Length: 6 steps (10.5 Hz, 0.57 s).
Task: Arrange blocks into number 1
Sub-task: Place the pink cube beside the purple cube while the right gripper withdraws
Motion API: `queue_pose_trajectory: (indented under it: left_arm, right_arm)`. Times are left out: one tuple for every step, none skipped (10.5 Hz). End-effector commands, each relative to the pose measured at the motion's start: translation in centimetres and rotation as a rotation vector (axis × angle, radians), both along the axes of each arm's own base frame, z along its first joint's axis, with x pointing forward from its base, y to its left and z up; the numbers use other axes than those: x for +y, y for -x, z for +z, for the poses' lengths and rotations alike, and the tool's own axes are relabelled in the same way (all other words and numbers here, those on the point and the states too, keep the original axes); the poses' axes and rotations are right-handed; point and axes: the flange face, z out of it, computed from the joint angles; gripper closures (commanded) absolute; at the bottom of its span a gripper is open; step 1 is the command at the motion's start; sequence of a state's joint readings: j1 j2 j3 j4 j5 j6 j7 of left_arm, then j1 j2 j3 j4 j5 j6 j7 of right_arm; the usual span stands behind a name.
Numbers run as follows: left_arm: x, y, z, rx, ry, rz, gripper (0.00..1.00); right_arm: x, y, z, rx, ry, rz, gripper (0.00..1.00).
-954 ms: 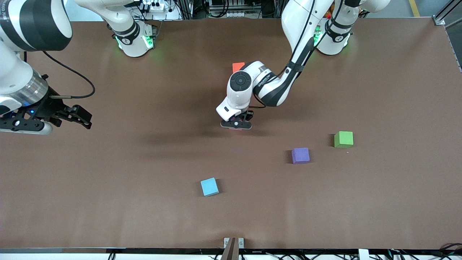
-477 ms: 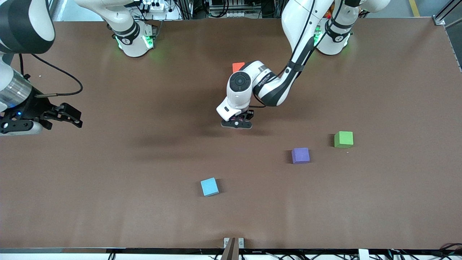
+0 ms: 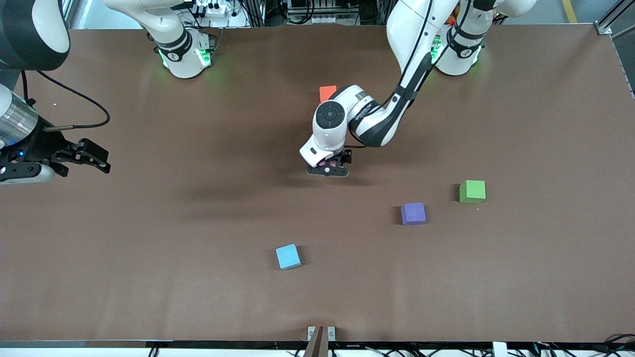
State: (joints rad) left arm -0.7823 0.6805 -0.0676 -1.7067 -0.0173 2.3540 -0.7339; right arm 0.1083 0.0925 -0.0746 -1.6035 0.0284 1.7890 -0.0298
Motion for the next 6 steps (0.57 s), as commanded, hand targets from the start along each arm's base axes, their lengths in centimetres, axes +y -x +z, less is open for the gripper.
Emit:
queue_pose_trajectory:
  left_arm:
    - [0.0,-0.2,1.1,0.005,0.011,0.031,0.00]
    - [0.2,-1.1,2.8,-0.008,0.020,0.069,0.00]
    - [1.0,-2.3,5.6,-0.026,0.038,0.113,0.00]
    - [2.7,-4.2,8.9,-0.045,0.055,0.148,0.00]
    - [4.7,-5.8,12.1,-0.060,0.065,0.182,0.00]
    - [7.4,-7.5,15.0,-0.071,0.064,0.219,0.00]
  right_arm:
    - [-0.2,-0.4,0.4,0.004,-0.018,0.010,0.00]
    - [-0.2,-0.4,0.4,0.004,-0.018,0.010,0.00]
    - [-0.2,-0.4,0.5,0.002,-0.018,0.010,0.00]
    - [-0.4,-0.4,0.6,0.001,-0.018,0.007,0.00]
    - [-0.8,-0.5,1.0,-0.007,-0.018,-0.003,0.00]
    - [-0.9,-0.4,1.3,-0.004,-0.016,-0.009,0.00]
